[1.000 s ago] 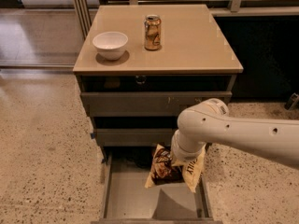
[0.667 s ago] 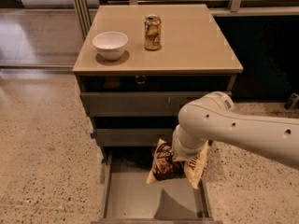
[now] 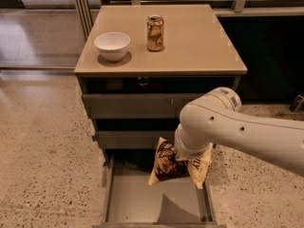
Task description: Pick brown chip bag from bottom drawer and place on counter
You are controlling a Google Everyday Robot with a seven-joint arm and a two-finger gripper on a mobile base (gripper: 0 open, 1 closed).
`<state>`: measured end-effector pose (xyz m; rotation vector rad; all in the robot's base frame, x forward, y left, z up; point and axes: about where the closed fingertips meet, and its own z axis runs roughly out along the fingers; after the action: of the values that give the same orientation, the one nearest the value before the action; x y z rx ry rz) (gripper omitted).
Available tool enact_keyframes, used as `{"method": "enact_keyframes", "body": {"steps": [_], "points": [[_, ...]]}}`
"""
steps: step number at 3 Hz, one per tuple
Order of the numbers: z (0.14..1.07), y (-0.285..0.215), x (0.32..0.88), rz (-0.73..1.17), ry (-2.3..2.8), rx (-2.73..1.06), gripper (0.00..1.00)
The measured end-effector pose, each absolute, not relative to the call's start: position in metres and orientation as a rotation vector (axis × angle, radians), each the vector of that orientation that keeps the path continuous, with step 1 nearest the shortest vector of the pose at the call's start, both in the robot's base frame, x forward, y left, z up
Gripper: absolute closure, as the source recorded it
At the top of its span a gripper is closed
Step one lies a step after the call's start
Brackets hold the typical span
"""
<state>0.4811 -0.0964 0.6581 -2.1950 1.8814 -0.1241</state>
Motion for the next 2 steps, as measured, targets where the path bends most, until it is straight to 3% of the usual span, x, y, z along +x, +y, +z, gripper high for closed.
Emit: {"method": "enact_keyframes", "body": {"steps": [2], "points": [[0.748,-0.107,0.480,-0.289,1.833,-2.207,1.00]]}}
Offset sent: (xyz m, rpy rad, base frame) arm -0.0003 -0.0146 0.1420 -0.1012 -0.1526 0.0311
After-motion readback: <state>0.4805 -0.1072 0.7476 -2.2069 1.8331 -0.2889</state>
